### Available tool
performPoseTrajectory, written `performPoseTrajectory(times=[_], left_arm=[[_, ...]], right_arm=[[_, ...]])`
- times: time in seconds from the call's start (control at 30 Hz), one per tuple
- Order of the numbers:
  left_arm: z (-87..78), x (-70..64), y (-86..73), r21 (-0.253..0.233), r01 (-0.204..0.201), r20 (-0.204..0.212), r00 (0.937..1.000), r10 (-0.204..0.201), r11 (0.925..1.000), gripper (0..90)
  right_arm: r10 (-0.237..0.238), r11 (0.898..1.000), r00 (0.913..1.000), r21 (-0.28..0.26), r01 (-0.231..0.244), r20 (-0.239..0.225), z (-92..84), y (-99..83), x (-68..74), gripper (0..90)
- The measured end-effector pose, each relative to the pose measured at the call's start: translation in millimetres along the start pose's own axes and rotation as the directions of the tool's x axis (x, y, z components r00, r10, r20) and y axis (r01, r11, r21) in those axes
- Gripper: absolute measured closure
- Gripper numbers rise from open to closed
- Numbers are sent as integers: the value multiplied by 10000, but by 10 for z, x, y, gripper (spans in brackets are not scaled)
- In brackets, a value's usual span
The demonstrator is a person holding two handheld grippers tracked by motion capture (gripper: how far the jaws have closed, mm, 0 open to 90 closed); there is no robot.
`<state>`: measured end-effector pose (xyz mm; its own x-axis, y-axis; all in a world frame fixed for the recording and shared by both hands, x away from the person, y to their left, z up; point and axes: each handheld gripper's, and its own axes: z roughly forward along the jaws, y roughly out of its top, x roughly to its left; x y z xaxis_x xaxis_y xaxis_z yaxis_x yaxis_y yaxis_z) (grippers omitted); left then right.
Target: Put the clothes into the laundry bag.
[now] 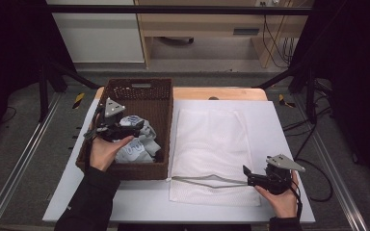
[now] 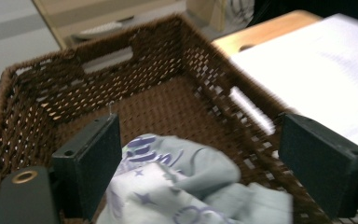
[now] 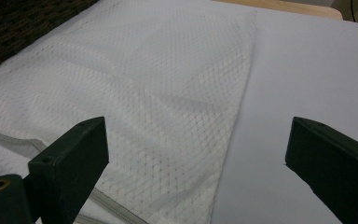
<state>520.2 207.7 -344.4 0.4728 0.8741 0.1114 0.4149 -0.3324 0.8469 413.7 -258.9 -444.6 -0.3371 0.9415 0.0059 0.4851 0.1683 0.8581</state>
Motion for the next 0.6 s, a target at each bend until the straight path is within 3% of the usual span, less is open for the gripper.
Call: performPoseTrajectory(times=[0.1,0.13,0.23,0.43,0.53,0.6], left_arm=[[95,54,-33,315,-55,-74,10000,57,9995,129],[165,108,-62,663,46,-26,10000,-44,9978,127],[250,169,-124,1001,169,4,9999,-170,9948,117],[368,185,-268,1509,330,-5,9994,-333,9880,109],[462,207,-343,2124,435,-162,9990,-409,9762,98],[486,223,-356,2227,560,-125,9984,-546,9733,91]], right_arm=[[-5,10000,10000,16,5,-22,0,-2,-4,64],[9,10000,10000,59,-8,-75,2,-8,-9,64],[92,9998,9999,195,-90,-112,8,-13,-10,62],[92,9995,9998,302,-87,-178,20,-17,-17,57],[90,9992,9998,398,-83,-181,28,-26,-23,57],[96,9990,9998,439,-88,-196,37,-31,-25,57]])
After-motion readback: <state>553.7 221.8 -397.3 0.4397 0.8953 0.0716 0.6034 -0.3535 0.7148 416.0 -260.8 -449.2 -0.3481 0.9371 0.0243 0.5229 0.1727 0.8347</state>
